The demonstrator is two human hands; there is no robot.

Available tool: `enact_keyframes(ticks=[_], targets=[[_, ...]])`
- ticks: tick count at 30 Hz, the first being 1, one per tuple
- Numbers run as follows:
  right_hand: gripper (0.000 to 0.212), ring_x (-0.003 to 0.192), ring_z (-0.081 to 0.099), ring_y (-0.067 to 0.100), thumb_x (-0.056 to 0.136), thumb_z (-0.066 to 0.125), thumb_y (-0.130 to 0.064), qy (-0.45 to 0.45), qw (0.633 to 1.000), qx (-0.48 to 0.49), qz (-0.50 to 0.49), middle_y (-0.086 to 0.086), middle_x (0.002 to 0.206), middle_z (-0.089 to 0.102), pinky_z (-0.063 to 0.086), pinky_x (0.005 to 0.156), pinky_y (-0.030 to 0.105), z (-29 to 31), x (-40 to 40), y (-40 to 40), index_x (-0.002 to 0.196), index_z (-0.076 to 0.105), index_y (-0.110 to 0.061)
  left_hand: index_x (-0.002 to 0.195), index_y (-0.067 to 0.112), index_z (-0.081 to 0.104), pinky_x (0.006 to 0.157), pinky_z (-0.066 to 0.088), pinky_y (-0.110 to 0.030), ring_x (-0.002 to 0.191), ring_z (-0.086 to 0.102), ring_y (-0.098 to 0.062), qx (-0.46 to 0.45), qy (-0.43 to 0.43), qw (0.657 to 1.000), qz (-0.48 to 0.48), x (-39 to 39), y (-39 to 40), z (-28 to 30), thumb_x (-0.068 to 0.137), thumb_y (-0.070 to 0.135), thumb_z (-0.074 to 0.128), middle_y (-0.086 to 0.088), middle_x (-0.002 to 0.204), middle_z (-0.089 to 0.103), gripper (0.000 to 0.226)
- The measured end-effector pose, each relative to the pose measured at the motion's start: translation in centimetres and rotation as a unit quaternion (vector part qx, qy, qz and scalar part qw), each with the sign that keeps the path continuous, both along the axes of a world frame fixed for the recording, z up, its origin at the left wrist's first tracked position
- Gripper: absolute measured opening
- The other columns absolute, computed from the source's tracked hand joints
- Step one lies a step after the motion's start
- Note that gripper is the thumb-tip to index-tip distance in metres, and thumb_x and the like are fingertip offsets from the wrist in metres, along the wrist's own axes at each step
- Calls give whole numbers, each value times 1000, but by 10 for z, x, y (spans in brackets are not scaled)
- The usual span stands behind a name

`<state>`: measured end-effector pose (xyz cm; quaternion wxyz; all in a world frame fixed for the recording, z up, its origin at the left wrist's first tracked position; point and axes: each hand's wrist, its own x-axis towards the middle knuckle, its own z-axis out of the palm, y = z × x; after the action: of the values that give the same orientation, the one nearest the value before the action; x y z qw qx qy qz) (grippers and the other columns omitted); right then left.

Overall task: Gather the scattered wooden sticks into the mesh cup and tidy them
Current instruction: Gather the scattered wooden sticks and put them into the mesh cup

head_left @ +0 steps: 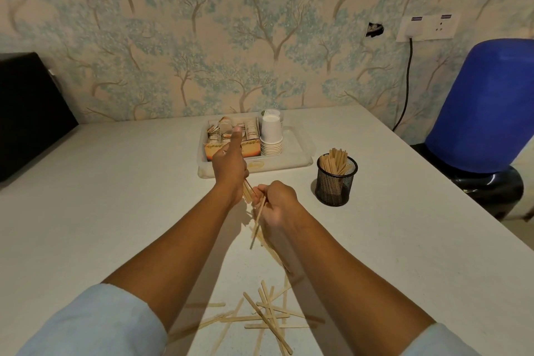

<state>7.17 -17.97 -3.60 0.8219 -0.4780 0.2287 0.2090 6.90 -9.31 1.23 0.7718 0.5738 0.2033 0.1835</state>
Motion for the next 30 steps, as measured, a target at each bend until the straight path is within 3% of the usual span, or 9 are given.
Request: enact_keyframes(ticks=[5, 10, 13, 15, 18, 20, 24, 27, 30], targets=[[18, 50, 39, 15, 92, 51, 1, -33, 990, -126, 61, 9, 62, 50, 34, 53, 26, -1, 2, 6, 76, 60, -4, 72, 24, 55, 42, 26, -23, 45, 28, -8, -4, 13, 1000, -12, -2, 3, -8, 87, 56, 69, 8, 53, 38, 39], [20, 81, 68, 21, 86, 61, 8, -97, 984, -144, 30, 9, 89, 69, 58, 69, 33, -7, 5, 1, 84, 65, -12, 95, 22, 64, 42, 32, -21, 44, 41, -7, 35, 83, 995, -48, -5, 7, -20, 86, 57, 68, 11, 54, 51, 36], [20, 87, 72, 15, 84, 67, 6, -160, 980, -107, -41, 6, 94, 74, 59, 77, 27, -5, 6, 3, 86, 70, -14, 99, 19, 68, 44, 32, -22, 46, 41, -9, 71, 121, 986, -95, -9, 7, -30, 85, 60, 67, 14, 45, 50, 43], [19, 89, 72, 15, 87, 65, -1, -198, 972, -113, -52, 1, 95, 74, 59, 82, 30, -3, 8, 4, 88, 70, -20, 101, 20, 68, 45, 32, -22, 47, 41, -9, 88, 130, 980, -125, -11, 4, -36, 86, 63, 63, 7, 57, 55, 46], [17, 85, 73, 14, 84, 71, -11, -206, 972, -97, -61, -6, 88, 76, 61, 77, 34, -1, 9, 7, 89, 71, -27, 112, 20, 69, 47, 44, -20, 61, 62, -12, 78, 138, 972, -173, -12, -3, -39, 90, 66, 57, -2, 83, 70, 52], [18, 85, 74, 14, 82, 73, -13, -202, 974, -77, -70, -9, 87, 76, 61, 76, 35, 0, 10, 7, 90, 69, -28, 115, 20, 69, 58, 54, -26, 77, 73, -19, 73, 143, 969, -190, -13, -7, -38, 91, 67, 53, -6, 93, 77, 56], [21, 93, 71, 14, 83, 74, -16, -199, 974, -80, -67, -9, 95, 75, 60, 79, 33, 1, 11, 2, 98, 64, -29, 118, 17, 66, 78, 59, -33, 88, 73, -22, 119, 153, 959, -209, -14, -12, -37, 91, 73, 42, -8, 99, 76, 66], [15, 97, 70, 21, 86, 71, -20, -171, 980, -75, -60, 1, 100, 74, 58, 85, 40, 1, 9, -2, 98, 66, -27, 111, 19, 67, 56, 48, -25, 56, 59, -11, 130, 150, 961, -192, -15, -15, -36, 96, 68, 38, 8, 60, 68, 59], [16, 85, 72, 22, 94, 59, -21, -92, 995, -11, -22, 9, 98, 73, 60, 75, 37, 2, 1, -4, 105, 67, -13, 76, 20, 58, 40, 38, -16, 34, 49, -2, 94, 117, 978, -147, -14, -17, -31, 101, 60, 35, 12, 40, 52, 52]])
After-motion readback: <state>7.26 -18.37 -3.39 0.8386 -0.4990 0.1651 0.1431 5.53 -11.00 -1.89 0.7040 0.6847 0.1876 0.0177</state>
